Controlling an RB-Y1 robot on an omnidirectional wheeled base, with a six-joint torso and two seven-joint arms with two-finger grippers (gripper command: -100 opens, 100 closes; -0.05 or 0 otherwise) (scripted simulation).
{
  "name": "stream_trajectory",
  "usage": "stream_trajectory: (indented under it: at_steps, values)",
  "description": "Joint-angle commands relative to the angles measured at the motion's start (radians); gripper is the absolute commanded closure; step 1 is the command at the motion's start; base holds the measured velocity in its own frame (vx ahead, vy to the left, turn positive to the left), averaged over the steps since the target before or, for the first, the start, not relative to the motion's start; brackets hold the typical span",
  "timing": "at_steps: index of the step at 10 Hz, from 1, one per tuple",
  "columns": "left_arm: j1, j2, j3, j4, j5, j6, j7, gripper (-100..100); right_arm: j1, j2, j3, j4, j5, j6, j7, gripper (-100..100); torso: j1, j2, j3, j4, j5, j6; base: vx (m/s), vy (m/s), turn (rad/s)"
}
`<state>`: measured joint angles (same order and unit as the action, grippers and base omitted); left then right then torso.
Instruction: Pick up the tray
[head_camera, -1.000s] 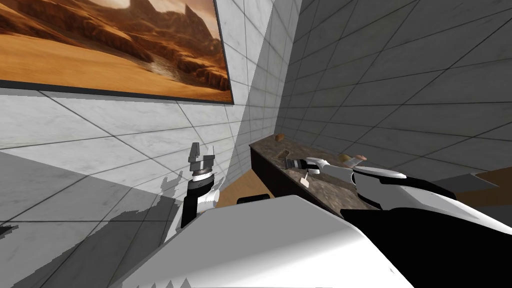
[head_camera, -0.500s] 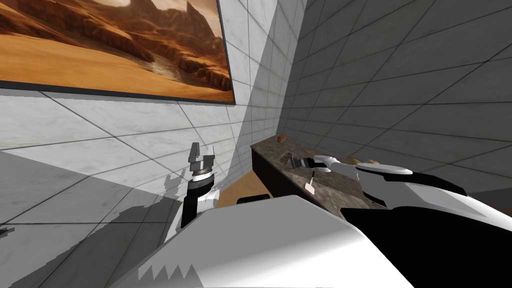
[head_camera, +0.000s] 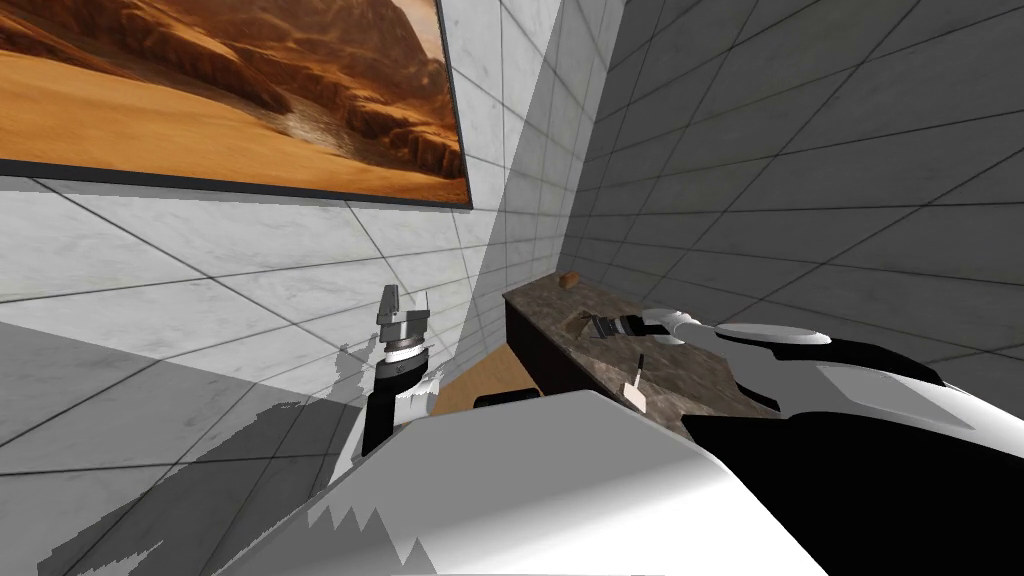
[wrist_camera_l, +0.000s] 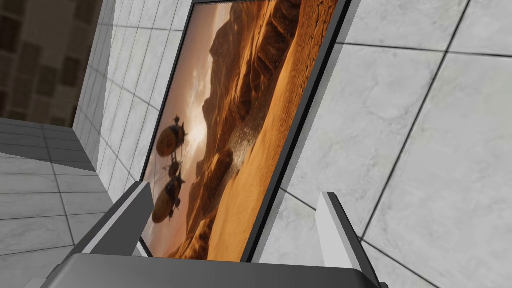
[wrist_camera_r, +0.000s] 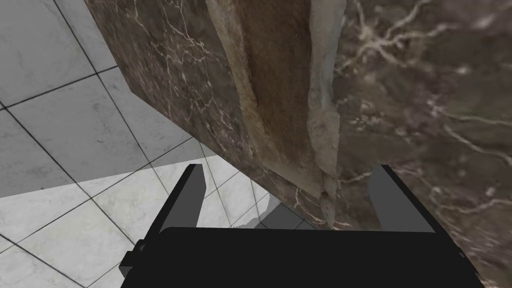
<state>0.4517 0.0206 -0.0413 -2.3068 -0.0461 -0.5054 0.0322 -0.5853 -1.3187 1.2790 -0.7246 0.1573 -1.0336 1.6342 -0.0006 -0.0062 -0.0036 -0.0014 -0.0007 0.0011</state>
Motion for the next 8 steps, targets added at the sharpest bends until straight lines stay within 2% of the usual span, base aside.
stream_trajectory:
  at_steps: [1, 3, 6, 7, 8]
  values:
    - [0.000, 0.000, 0.000, 0.000, 0.000, 0.000, 0.000, 0, -0.008, -0.021, 0.035, 0.050, 0.015, -0.006, 0.038, -100, 0.000, 0.000, 0.000, 0.000, 0.000, 0.000, 0.117, -0.013, 0.068]
    - [0.000, 0.000, 0.000, 0.000, 0.000, 0.000, 0.000, 0, -0.008, -0.021, 0.035, 0.059, 0.015, -0.006, 0.038, -100, -0.001, 0.000, 0.000, 0.000, 0.000, 0.000, 0.058, -0.007, 0.010]
    - [0.000, 0.000, 0.000, 0.000, 0.000, 0.000, 0.000, 0, -0.004, -0.012, 0.093, 0.130, 0.045, -0.004, 0.083, -100, 0.000, 0.002, 0.001, 0.000, 0.000, 0.000, 0.069, 0.005, 0.042]
    - [0.000, 0.000, 0.000, 0.000, 0.000, 0.000, 0.000, 0, -0.014, -0.006, 0.081, 0.137, 0.041, -0.013, 0.072, -100, 0.001, -0.001, 0.000, 0.000, 0.000, 0.000, 0.055, 0.004, 0.007]
    - [0.000, 0.000, 0.000, 0.000, 0.000, 0.000, 0.000, 0, -0.014, -0.004, 0.084, 0.141, 0.043, -0.015, 0.074, 0, 0.001, 0.001, 0.001, 0.000, 0.000, 0.000, 0.008, 0.000, 0.001]
